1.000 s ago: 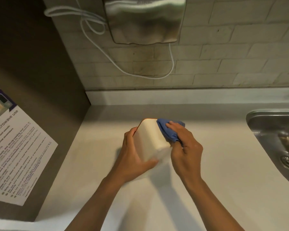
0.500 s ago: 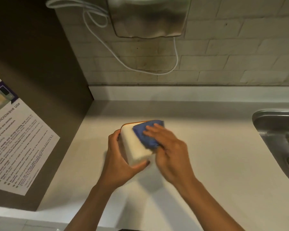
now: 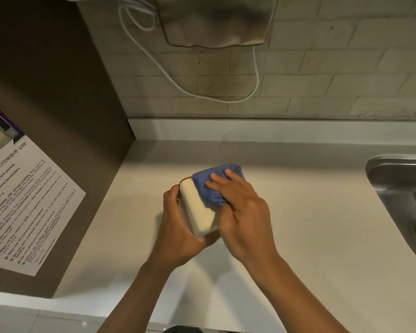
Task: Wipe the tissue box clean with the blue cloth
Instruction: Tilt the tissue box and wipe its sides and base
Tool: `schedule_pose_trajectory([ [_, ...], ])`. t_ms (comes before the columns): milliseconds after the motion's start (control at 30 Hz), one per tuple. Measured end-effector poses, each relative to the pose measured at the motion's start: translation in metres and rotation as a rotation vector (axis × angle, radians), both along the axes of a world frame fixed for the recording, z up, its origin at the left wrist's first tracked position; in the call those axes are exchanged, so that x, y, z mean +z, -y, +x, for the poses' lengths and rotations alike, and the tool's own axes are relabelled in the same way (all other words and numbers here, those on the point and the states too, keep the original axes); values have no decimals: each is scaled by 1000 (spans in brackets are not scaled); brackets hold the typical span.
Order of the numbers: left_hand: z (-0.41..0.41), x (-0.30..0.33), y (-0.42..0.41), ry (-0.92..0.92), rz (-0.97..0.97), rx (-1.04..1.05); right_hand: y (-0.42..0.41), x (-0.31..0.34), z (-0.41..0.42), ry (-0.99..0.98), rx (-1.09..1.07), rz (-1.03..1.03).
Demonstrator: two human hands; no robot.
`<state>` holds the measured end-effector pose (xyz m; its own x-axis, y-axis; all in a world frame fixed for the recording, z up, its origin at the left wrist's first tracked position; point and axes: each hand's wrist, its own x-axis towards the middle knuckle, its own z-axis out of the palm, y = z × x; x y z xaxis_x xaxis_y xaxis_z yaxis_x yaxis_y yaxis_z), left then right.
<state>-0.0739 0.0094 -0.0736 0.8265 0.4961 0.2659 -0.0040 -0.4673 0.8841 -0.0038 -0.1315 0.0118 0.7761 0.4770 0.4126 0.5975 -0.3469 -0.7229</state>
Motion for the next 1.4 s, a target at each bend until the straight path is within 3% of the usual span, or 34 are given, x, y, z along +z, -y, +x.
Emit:
schedule_pose_trajectory([
  [133,8,0,4,3,-44,31,-11,9,-11,65,-61,-25],
  [267,-2,-16,7,-121,-120,101,-15,3,-32,245,166,-94],
  [433,3,-4,5,20,-68,5,-5,4,-6,48,36,-27],
  [567,-6,6,3,21,-54,-39,-4,-1,-4,90,-37,-25],
  [733,-5,34,-9,-120,286,-95,-5,-9,-14,144,-23,31],
  [800,-5,41,-9,-178,232,-166,-4,-9,-13,150,-15,39],
  [867,-9,48,-10,-233,329,-171,0,-9,-8,128,-17,25],
  [933,-17,51,-16,-258,369,-120,8,-12,4,28,-60,78],
  [1033,-25,50,-23,-232,365,-76,16,-27,22,-473,-38,345],
  [1100,-25,50,-24,-234,345,-72,17,-43,23,-699,18,438],
  [1267,-28,47,-25,-232,334,-71,27,-87,11,-913,-9,334],
  [1400,-28,45,-26,-227,326,-59,25,-73,17,-841,47,396],
])
